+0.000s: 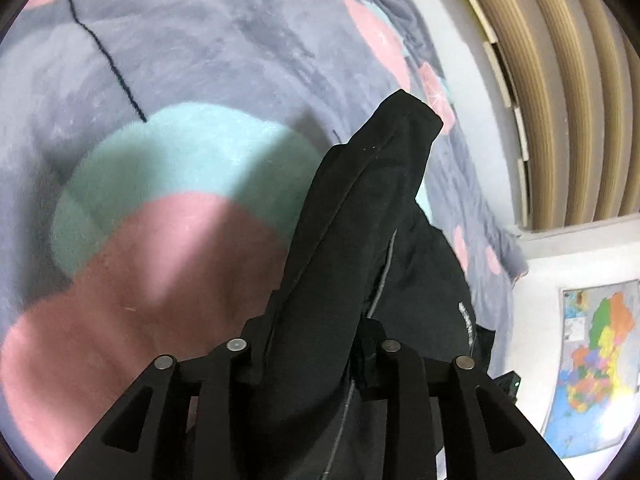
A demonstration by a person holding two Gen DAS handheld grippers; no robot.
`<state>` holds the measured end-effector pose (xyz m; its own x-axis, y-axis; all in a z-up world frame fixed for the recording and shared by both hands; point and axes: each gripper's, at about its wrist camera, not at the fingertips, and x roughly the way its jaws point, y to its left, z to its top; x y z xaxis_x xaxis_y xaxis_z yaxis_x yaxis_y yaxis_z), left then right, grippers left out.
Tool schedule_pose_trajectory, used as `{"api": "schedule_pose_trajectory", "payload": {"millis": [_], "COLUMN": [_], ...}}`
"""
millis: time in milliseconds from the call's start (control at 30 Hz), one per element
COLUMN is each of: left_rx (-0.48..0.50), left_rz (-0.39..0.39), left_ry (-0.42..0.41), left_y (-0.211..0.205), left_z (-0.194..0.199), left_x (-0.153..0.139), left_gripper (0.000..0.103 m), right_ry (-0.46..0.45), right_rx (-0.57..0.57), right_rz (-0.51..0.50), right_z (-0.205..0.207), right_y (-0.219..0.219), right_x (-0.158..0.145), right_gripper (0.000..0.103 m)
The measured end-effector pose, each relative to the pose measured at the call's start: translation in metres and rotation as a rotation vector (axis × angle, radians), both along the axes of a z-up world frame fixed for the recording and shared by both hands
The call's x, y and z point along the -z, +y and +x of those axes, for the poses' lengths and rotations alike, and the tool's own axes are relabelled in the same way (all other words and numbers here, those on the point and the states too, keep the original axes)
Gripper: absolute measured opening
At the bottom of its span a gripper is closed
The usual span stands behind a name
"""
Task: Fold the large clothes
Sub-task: 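Lower the bundle onto the bedspread and open both grippers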
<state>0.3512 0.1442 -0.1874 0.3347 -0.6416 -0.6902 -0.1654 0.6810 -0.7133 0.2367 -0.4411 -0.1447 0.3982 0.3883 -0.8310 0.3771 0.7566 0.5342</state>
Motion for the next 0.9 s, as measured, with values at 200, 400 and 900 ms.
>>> {"api": "schedule_pose_trajectory", "payload": {"millis": [200, 400, 900], "left_rx": [-0.018, 0.007, 0.246], "left_rz": [0.161, 0.327, 0.488], "left_ry": [-0.037, -0.168, -0.141], "left_y": [0.017, 0.014, -0.077], "left_z": [-0.007, -0.026, -0.044], "left_x": [-0.033, -0.095, -0.053], "left_gripper": [0.042, 0.040, 0.040], "right_ry": [0.025, -0.048, 0.031], "right_rx": [0.003, -0.027, -0.181], "right_rz": [-0.186, -0.397, -0.413], "right_z": [-0.031, -0.058, -0.017], "right_y": [-0.011, 0.001, 0.102], "right_x": [-0.023, -0.067, -0.009], "right_gripper": [0.080, 0.080, 0.083]}}
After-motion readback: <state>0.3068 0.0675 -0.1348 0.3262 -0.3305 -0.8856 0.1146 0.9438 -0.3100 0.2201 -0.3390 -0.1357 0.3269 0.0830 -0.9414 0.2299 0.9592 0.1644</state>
